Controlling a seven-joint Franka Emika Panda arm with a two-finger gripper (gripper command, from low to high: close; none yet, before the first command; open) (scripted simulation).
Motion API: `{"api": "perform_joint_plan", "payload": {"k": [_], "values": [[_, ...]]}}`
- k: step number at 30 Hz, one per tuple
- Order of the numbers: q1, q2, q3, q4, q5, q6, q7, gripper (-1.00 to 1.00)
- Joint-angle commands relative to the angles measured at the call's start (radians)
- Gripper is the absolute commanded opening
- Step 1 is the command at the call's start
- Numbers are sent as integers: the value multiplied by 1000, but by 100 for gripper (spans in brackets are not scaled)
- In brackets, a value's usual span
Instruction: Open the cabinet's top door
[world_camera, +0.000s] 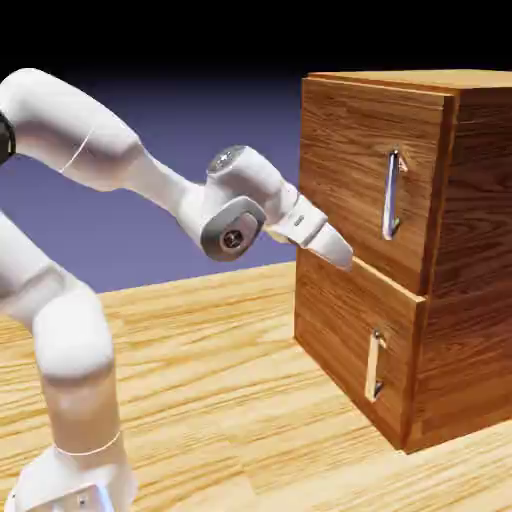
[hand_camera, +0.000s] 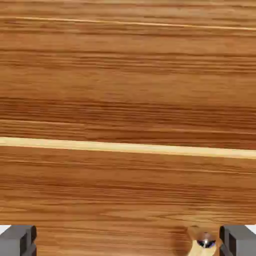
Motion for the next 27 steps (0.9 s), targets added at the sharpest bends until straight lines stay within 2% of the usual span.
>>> {"api": "perform_joint_plan", "payload": {"k": [1, 27], "values": [[12, -6, -14, 5, -44, -3, 33, 100], [331, -173, -389, 136, -1174, -72, 891, 100]]}}
